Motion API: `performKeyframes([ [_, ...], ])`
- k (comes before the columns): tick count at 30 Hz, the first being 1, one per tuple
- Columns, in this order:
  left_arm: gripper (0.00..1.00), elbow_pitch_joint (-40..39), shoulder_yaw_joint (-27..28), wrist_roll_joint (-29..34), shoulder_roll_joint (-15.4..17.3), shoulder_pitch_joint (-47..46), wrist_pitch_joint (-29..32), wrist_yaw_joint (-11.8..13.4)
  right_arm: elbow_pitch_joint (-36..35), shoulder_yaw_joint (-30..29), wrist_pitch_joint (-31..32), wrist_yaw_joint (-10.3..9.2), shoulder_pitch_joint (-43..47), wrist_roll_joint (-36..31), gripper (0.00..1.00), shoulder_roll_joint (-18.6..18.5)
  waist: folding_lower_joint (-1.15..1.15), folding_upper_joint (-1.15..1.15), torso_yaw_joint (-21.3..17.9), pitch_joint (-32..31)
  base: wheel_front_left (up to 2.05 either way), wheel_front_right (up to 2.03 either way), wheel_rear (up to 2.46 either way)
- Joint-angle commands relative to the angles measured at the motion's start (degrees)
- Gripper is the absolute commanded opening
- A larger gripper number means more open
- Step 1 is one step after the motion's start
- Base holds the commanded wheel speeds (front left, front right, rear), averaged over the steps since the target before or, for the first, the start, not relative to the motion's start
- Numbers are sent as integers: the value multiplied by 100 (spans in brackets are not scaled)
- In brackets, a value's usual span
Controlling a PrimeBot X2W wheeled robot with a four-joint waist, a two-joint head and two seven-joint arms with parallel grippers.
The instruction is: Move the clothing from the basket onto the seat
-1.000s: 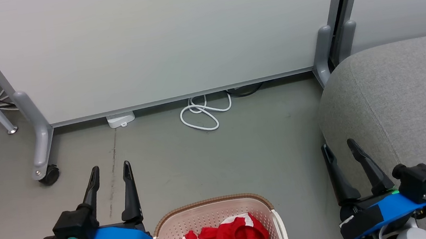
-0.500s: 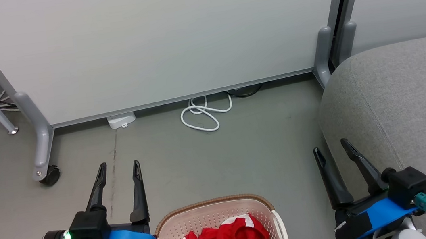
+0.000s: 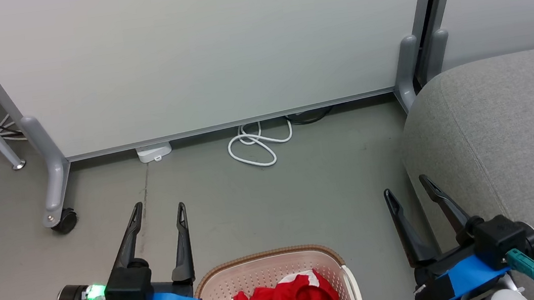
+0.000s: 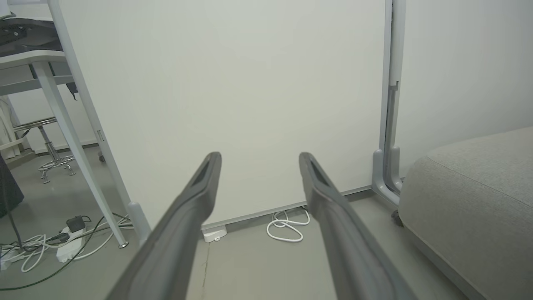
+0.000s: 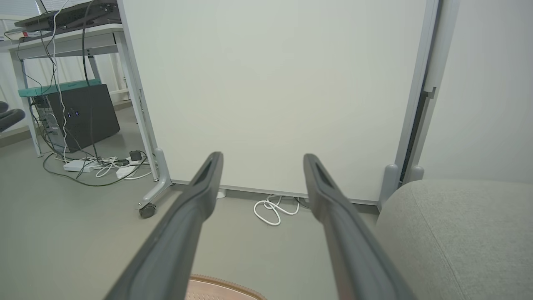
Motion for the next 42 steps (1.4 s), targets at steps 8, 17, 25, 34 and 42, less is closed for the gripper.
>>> performKeyframes([
  [8,100,58,4,244,-15,-26,-90,-47,10,34,-80,14,-63,-226,100,-27,0,0,-9,-40,0,0,0],
  [17,100,134,70,209,-63,15,-90,-138,32,31,-78,14,-67,-147,100,-26,0,0,-25,-66,0,0,0],
  [25,100,199,147,164,-106,19,-90,-239,56,13,-77,14,-41,-101,100,-26,0,0,-30,-68,0,0,0],
  [34,100,375,161,199,-136,-59,-90,-376,35,38,-76,13,-72,-131,100,-26,0,0,-77,0,0,0,0],
  [42,100,1003,-18,313,-40,-424,-89,-601,-50,122,-76,13,-254,-245,100,-25,0,0,-220,287,0,0,0],
])
